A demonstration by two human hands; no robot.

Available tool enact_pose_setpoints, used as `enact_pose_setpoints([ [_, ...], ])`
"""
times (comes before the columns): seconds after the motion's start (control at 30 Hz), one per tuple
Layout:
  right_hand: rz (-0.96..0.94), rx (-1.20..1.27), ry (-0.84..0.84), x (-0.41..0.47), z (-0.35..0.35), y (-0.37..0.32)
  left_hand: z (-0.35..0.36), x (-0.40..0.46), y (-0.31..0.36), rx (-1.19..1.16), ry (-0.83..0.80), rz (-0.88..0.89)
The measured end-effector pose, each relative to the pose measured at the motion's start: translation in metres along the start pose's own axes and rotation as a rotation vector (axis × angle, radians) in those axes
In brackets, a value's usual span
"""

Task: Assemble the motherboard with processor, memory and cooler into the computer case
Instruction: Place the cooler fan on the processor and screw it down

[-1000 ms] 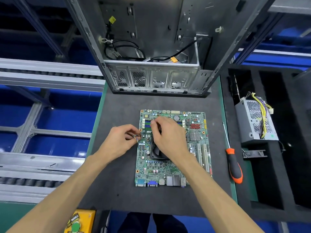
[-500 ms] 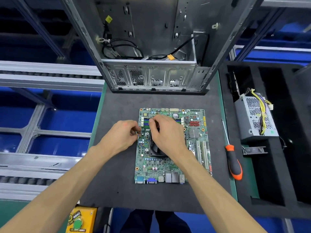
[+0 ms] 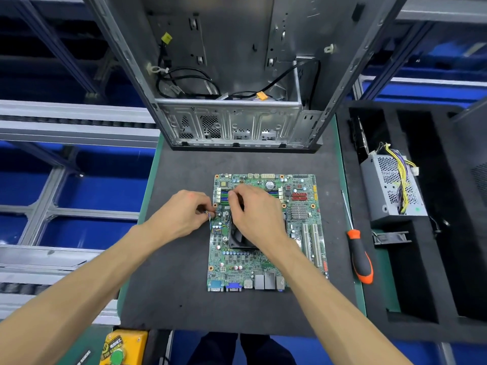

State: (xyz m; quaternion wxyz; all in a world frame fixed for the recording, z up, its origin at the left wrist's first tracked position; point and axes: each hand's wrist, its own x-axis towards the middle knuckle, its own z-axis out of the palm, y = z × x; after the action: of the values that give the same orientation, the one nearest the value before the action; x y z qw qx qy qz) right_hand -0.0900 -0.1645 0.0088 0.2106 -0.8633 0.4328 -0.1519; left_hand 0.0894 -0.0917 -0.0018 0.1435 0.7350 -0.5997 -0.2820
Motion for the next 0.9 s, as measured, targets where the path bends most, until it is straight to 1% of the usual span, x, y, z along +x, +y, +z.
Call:
enact_pose_setpoints([
  [0.1,-0.008,-0.018,-0.001,0.001,0.000,-0.001,0.002,-0.002,-0.001,-0.015,0.013,0.008],
  [0.27,0.001,-0.005,-0.002,-0.001,0.000,0.000,0.006,-0.016,-0.009,-0.233,0.080,-0.033],
  [0.33,0.003,-0.003,-0.005,-0.001,-0.001,0.000,0.008,-0.020,-0.011,-0.274,0.099,-0.024],
  [0.53,0.008,-0.009,-0.001,-0.001,-0.001,-0.002,0.010,-0.016,-0.012,-0.158,0.073,0.044],
  [0.63,0.007,-0.018,0.006,0.000,-0.002,-0.003,0.013,-0.014,-0.011,-0.075,0.092,0.062],
  [0.73,0.005,-0.028,0.015,-0.001,-0.002,-0.003,0.015,-0.017,-0.013,-0.121,0.138,0.039],
  [0.9,0.021,-0.048,-0.002,0.001,-0.001,-0.003,0.015,-0.022,-0.013,-0.154,0.126,0.040],
])
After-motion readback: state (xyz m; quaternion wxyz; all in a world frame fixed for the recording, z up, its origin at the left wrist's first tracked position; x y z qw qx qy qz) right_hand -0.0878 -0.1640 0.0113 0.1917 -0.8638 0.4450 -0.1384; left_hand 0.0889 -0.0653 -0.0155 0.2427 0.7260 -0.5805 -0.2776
